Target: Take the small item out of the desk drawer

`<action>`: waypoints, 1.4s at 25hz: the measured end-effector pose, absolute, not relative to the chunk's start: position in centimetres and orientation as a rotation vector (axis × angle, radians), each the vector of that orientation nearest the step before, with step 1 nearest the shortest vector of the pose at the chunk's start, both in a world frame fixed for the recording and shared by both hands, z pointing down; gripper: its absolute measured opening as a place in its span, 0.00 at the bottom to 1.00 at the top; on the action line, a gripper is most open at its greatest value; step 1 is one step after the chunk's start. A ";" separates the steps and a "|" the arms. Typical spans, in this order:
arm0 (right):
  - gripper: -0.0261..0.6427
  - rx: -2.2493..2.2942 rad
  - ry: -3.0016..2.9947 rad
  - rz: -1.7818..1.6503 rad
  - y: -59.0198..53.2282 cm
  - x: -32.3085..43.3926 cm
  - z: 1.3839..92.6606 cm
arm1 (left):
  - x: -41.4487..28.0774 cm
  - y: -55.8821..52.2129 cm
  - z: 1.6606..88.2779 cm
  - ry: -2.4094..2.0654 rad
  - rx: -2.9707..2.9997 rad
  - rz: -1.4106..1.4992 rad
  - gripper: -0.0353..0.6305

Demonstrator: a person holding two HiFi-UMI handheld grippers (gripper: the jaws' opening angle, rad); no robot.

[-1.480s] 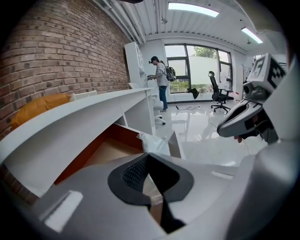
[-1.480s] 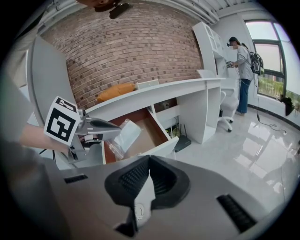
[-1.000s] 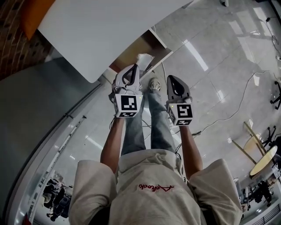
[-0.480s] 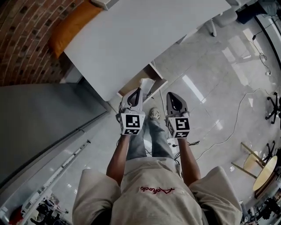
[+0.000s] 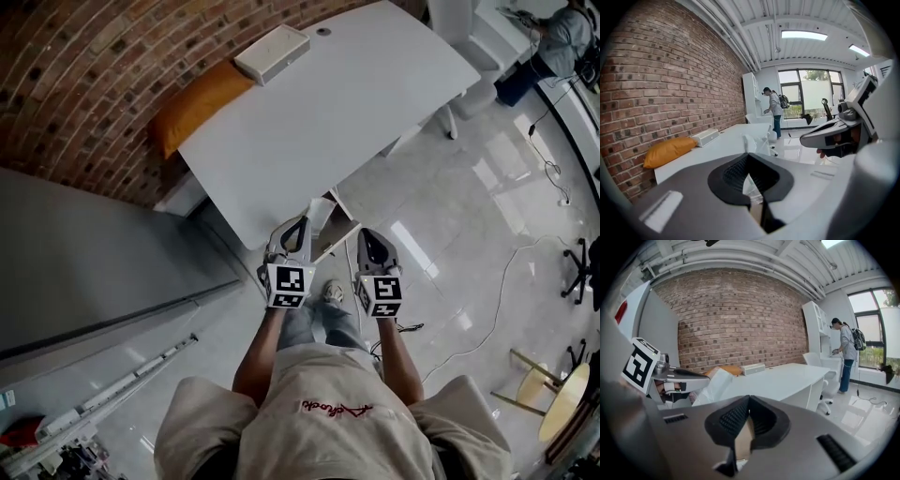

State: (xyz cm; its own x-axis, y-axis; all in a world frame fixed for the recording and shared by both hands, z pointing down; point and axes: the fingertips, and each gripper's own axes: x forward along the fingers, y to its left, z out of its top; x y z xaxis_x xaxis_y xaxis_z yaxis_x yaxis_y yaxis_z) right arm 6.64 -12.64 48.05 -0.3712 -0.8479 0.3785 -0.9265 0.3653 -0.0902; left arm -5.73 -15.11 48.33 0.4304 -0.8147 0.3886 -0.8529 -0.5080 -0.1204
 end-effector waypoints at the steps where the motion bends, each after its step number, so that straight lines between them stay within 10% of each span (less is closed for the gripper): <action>1: 0.06 1.581 -2.371 0.399 -13.1 6.6 47.4 | -6.0 -15.3 47.8 -1.516 2.571 0.608 0.07; 35: 0.06 1.718 -2.465 0.059 -18.3 7.0 32.6 | -9.3 -18.9 35.3 -1.684 2.637 0.402 0.07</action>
State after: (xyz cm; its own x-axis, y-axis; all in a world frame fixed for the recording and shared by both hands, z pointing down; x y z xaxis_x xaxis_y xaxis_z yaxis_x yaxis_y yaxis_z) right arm 6.98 -18.26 32.60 -0.3401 -0.9309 0.1336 -0.9362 0.3485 0.0453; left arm -9.26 -18.89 35.26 0.3974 -0.8942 0.2062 -0.8909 -0.4298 -0.1470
